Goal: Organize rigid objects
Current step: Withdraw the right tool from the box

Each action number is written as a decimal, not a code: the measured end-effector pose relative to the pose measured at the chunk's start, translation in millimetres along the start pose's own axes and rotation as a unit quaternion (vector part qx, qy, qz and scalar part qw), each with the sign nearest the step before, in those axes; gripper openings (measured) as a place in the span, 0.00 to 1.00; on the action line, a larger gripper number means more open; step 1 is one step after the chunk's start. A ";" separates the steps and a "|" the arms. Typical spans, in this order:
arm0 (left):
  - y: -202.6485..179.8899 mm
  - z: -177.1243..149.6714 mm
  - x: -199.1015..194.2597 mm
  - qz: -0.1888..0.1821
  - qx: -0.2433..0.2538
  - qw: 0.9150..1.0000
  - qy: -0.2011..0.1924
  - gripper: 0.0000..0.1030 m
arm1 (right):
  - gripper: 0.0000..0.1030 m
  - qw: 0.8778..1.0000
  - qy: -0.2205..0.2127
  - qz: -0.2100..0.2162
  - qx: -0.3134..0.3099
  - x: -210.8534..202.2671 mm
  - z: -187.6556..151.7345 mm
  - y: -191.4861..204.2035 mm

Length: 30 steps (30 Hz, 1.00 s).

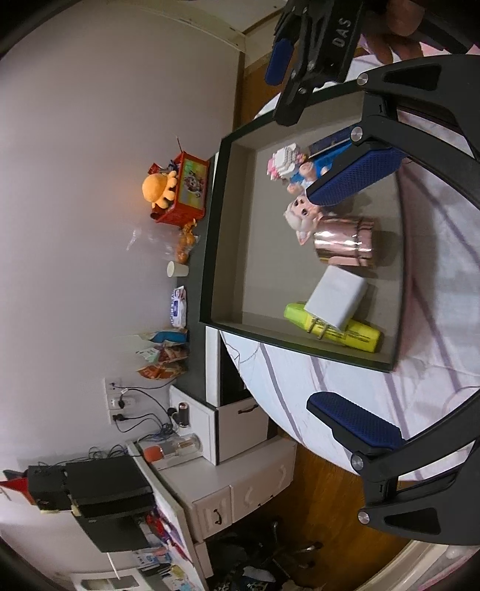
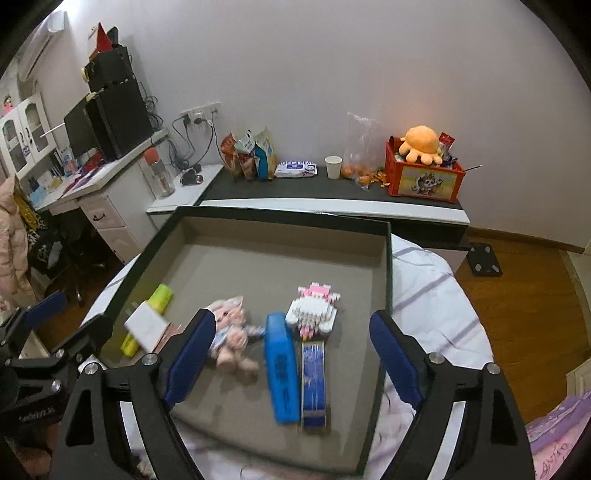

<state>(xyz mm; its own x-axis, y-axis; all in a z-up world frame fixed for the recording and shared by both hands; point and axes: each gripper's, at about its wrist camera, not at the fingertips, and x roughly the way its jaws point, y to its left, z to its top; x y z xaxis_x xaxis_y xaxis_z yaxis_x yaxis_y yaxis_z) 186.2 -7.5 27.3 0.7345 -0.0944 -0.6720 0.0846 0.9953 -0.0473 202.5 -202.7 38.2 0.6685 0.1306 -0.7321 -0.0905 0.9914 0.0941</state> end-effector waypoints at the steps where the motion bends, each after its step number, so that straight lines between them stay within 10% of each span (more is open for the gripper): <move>1: 0.0 -3.4 -7.0 -0.001 0.001 1.000 -0.001 0.99 | 0.84 1.000 -0.003 0.001 0.000 -6.9 -4.8 0.7; 30: -7.5 -139.8 -80.3 -0.008 0.027 0.998 0.058 0.99 | 0.84 1.000 0.007 0.024 0.018 -98.9 -141.5 12.4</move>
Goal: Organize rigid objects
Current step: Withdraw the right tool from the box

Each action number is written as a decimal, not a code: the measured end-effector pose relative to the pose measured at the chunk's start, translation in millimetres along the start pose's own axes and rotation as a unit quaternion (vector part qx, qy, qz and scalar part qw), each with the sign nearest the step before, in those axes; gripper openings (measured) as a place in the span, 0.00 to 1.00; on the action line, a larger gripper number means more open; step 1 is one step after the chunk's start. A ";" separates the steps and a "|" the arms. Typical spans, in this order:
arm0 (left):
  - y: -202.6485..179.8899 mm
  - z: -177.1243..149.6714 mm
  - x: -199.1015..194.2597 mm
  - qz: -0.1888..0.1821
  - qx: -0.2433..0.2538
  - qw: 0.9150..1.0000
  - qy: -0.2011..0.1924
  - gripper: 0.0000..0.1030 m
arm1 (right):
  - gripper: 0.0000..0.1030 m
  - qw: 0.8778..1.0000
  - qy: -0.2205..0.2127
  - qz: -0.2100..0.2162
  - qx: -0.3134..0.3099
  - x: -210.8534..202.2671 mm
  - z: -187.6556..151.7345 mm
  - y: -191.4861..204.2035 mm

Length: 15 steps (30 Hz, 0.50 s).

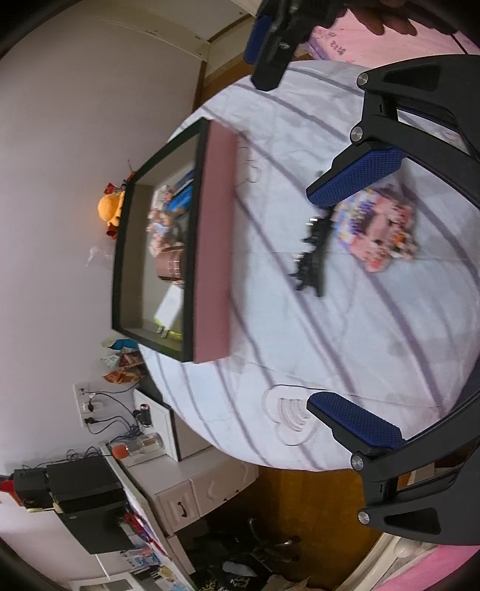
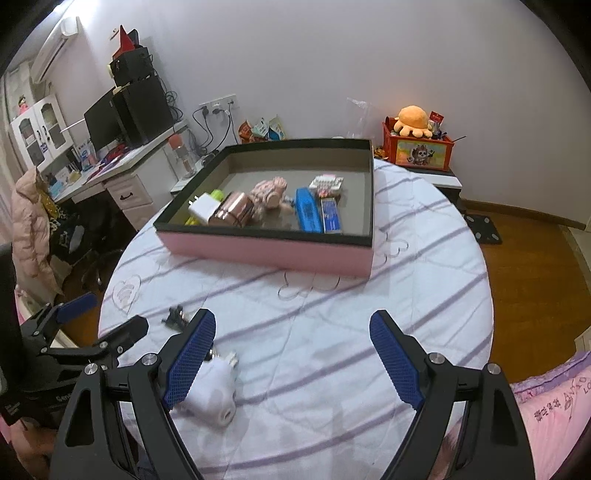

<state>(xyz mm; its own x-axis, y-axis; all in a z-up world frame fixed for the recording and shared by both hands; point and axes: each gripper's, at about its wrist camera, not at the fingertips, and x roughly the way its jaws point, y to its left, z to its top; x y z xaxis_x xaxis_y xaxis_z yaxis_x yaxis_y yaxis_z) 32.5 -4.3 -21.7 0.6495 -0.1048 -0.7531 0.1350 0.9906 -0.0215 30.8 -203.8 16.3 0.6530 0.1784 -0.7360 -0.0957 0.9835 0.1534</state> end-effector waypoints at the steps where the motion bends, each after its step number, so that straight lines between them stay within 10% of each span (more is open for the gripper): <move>1: -0.2 -5.0 -0.2 -0.002 0.002 1.000 0.003 0.99 | 0.84 1.000 0.002 0.000 0.001 -0.3 -3.6 0.3; 15: -22.3 -35.5 17.9 -0.041 0.032 0.998 0.041 0.99 | 0.84 1.000 0.000 -0.007 0.003 -9.8 -17.4 5.5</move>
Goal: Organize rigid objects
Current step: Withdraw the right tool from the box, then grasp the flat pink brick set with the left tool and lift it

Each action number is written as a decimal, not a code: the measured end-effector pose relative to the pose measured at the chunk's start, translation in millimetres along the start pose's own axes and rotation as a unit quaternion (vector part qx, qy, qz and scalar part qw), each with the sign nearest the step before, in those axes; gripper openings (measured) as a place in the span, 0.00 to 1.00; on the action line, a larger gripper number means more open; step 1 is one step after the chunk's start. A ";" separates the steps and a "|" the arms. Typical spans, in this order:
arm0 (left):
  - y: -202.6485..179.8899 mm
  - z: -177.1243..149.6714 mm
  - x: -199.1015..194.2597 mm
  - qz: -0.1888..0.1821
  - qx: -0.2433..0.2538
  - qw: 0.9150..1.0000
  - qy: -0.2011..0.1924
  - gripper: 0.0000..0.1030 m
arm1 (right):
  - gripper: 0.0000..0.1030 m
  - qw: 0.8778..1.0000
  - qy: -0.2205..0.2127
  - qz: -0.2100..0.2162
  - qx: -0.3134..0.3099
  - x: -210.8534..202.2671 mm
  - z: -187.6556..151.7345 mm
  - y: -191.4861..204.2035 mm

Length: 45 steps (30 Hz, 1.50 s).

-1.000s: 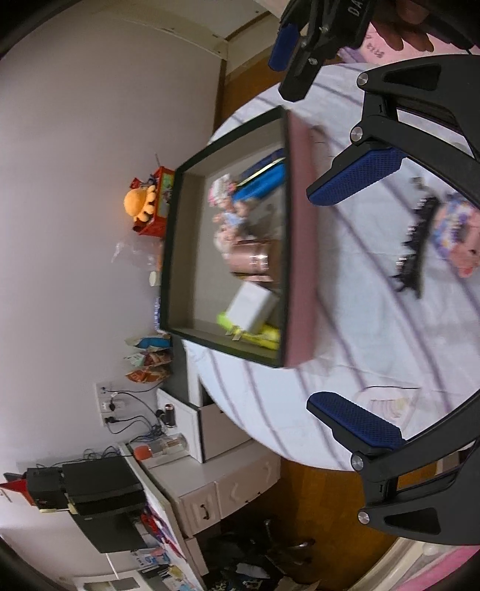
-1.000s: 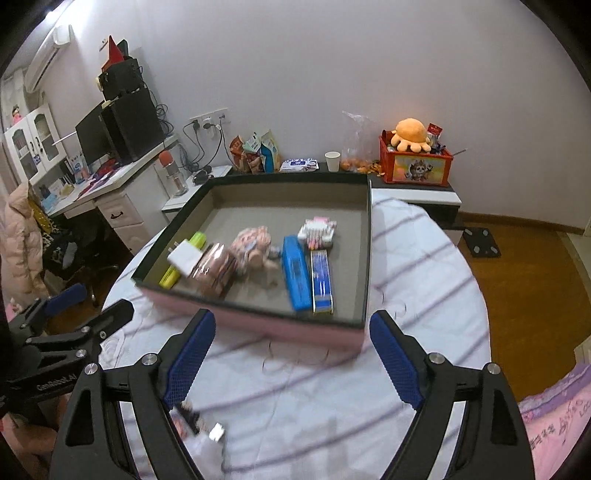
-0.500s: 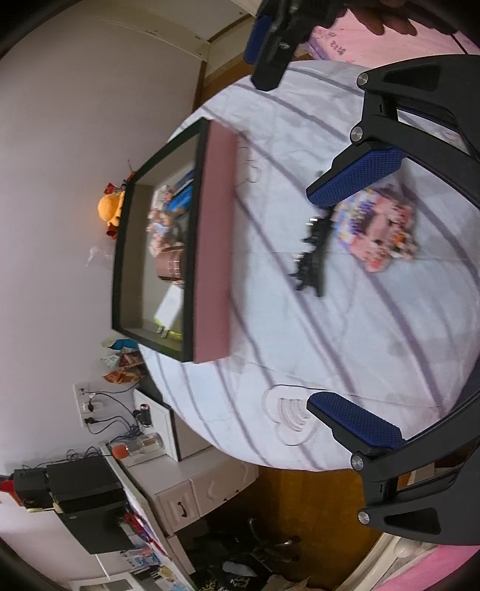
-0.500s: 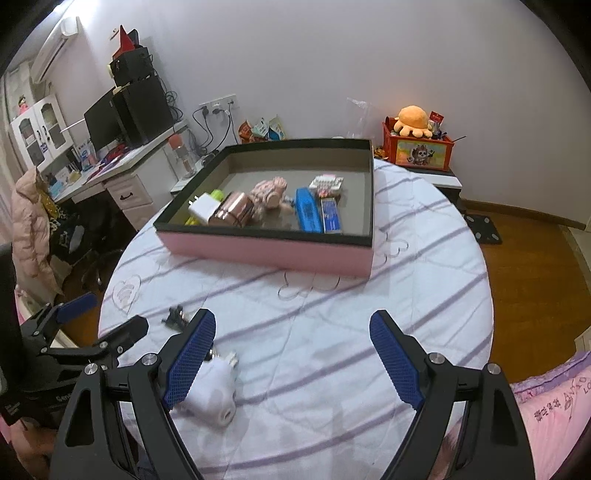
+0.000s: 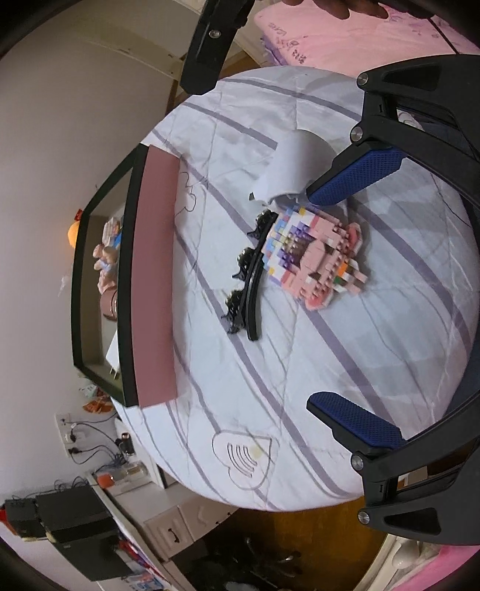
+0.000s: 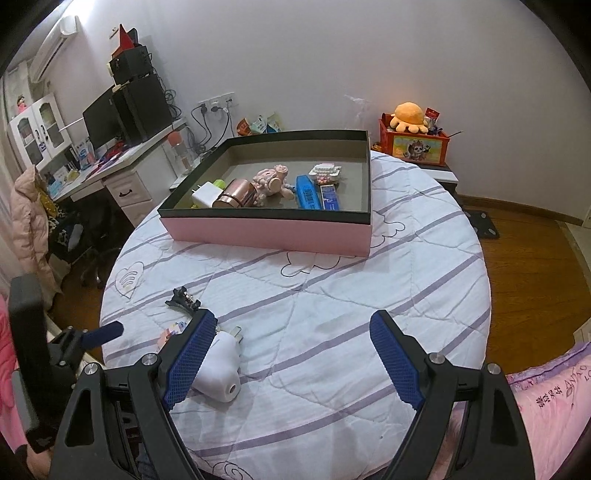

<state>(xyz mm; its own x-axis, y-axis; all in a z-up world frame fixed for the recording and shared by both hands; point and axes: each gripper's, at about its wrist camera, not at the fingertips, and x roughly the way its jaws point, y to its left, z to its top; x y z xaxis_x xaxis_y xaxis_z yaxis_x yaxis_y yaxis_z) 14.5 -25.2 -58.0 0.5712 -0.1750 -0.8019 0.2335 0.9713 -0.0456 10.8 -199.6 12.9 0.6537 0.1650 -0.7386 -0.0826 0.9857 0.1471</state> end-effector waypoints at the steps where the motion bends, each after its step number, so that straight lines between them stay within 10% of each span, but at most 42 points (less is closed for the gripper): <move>1: -1.8 1.0 1.8 0.001 0.003 1.000 0.000 0.99 | 0.84 1.000 0.000 -0.001 0.001 0.2 0.5 -0.8; 11: -3.5 3.8 29.3 -0.019 0.013 1.000 0.016 0.98 | 0.84 1.000 0.007 -0.005 0.010 8.6 2.6 -9.0; 18: 1.5 8.6 27.7 -0.030 0.011 0.999 0.004 0.59 | 0.84 1.000 0.010 -0.007 0.015 13.8 4.9 -12.6; 34: 14.2 14.9 12.2 -0.009 -0.007 1.000 -0.011 0.58 | 0.84 1.000 0.013 -0.002 0.013 18.9 8.5 -9.1; 45: 27.0 78.2 -1.3 0.000 -0.020 0.999 -0.049 0.58 | 0.84 1.000 0.013 0.003 0.011 32.5 28.8 -9.8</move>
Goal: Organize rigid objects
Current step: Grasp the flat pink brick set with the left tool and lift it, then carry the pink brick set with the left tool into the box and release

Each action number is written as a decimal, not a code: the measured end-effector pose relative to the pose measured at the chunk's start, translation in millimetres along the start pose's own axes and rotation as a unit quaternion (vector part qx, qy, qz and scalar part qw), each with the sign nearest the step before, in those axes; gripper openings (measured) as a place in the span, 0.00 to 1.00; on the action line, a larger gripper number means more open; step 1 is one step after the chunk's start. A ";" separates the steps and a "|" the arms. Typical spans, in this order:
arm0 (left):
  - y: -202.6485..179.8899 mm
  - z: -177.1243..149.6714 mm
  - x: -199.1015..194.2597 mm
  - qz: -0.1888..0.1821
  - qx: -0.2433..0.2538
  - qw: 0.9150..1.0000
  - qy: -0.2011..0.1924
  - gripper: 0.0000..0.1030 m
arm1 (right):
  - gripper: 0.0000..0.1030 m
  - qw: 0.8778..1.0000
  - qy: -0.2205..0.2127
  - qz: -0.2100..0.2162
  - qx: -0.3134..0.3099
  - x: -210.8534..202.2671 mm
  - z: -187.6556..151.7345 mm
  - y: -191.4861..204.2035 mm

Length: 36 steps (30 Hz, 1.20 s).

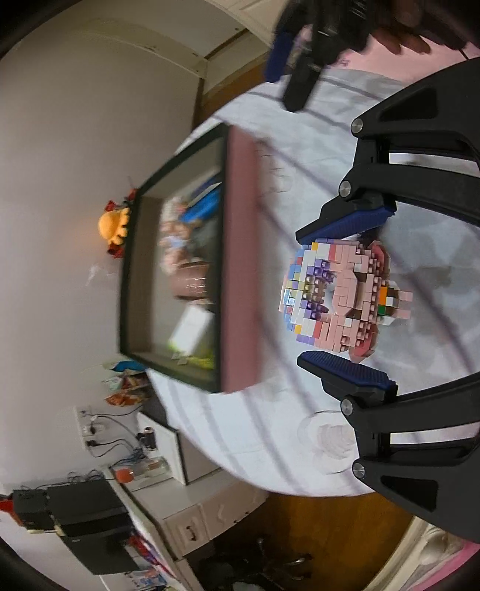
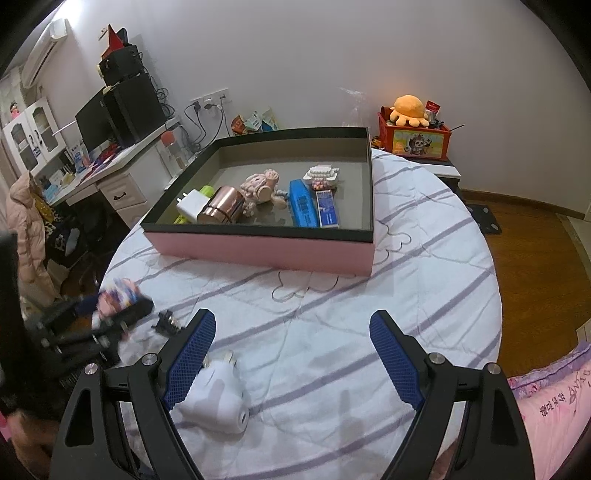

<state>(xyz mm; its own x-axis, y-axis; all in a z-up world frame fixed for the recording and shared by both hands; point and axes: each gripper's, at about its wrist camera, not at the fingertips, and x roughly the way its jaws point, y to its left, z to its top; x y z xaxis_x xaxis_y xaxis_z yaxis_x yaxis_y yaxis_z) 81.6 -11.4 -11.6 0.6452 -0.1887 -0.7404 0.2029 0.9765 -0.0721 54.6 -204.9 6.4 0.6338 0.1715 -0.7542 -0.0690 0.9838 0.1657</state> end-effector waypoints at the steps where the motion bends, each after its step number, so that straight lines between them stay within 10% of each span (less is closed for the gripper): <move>1: -0.2 8.9 1.8 0.000 0.000 1.000 -0.004 0.58 | 0.84 1.000 0.001 0.000 0.001 2.4 3.4 -1.0; 17: 7.2 119.5 84.1 0.000 0.008 1.000 -0.015 0.59 | 0.84 1.000 -0.003 0.004 -0.005 57.9 78.8 -11.0; 31: 5.0 149.8 161.7 0.013 0.014 0.999 0.041 0.60 | 0.84 1.000 0.011 0.007 -0.001 91.9 101.5 -25.5; 36: 3.7 150.7 157.2 0.027 0.013 0.999 0.033 0.87 | 0.84 1.000 0.014 0.006 -0.005 93.4 101.6 -20.0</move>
<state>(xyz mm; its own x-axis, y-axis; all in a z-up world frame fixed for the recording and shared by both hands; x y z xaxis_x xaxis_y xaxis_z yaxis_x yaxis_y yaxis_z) 294.9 -53.1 -27.5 0.6060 -0.1271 -0.7852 0.1880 0.9821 -0.0139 193.4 -213.9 -2.8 0.6102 0.1853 -0.7702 -0.0844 0.9819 0.1694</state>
